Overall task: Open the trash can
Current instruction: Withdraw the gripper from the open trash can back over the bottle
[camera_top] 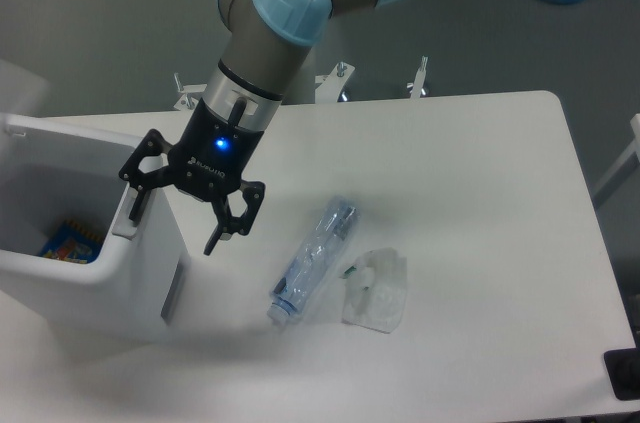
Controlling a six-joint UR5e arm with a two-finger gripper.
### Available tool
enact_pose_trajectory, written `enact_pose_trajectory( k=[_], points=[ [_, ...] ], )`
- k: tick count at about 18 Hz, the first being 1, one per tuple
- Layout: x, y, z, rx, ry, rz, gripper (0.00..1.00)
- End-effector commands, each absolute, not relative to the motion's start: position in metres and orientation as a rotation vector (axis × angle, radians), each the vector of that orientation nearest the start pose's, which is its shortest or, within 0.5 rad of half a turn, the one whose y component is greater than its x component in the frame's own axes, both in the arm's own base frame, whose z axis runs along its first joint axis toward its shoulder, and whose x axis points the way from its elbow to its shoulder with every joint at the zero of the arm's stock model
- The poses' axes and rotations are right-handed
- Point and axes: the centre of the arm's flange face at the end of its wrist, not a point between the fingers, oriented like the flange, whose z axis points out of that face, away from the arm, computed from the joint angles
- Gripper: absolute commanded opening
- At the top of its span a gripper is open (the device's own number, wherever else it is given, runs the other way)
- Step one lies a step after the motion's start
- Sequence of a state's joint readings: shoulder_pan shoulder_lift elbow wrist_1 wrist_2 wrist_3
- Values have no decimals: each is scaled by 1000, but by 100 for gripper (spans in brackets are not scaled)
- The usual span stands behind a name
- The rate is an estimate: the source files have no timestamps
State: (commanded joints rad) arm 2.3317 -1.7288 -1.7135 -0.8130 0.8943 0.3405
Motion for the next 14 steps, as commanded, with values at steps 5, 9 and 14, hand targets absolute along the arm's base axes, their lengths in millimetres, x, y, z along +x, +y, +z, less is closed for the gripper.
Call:
enact_pose_trajectory(
  k=[5, 9, 14],
  points=[
    [-252, 545, 466, -2334, -288, -385, 100],
    [-290, 532, 492, -2289, -318, -307, 100],
    [-344, 515, 521, -2238, -352, -202, 100]
  ],
)
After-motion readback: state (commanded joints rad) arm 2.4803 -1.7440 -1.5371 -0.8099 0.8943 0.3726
